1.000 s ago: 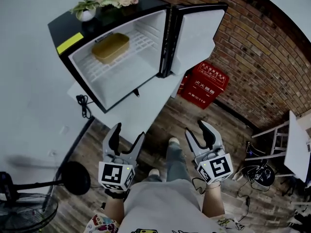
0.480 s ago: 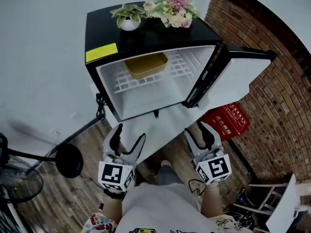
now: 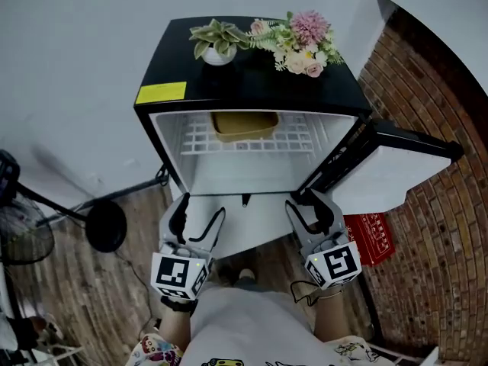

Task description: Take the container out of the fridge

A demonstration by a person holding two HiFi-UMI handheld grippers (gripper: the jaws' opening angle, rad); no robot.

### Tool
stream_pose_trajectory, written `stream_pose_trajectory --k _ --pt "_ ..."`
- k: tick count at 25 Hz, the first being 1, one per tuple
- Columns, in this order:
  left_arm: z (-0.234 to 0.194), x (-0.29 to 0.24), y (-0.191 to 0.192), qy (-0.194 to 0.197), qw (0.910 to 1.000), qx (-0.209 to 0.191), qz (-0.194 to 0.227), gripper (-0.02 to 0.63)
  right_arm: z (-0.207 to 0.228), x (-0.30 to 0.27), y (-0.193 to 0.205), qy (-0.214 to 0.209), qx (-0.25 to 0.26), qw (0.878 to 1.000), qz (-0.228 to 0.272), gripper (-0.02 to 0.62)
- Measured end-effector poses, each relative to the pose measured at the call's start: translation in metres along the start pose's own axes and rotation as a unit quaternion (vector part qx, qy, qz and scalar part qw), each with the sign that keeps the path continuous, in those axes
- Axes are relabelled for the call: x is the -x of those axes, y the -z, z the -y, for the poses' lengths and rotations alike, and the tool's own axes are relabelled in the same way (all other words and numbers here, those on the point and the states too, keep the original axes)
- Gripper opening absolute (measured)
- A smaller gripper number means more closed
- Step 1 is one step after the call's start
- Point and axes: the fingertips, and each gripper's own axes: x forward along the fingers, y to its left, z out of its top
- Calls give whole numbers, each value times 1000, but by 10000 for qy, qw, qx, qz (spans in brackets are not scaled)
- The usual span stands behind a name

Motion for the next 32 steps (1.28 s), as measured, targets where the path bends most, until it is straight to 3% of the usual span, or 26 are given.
stream_pose_trajectory --k 5,10,24,32 --pt "7 2 3 -405 9992 54 33 322 4 -7 2 -505 251 9984 65 190" --pt "7 9 1 -601 9982 37 39 321 -1 -12 0 -745 292 9967 129 190" --pt "7 27 -3 -635 9980 16 -20 319 -10 -15 -11 -817 641 9945 114 190" --pt "5 29 -1 -686 9976 95 -42 319 -35 -42 -22 -1326 1225 9834 190 209"
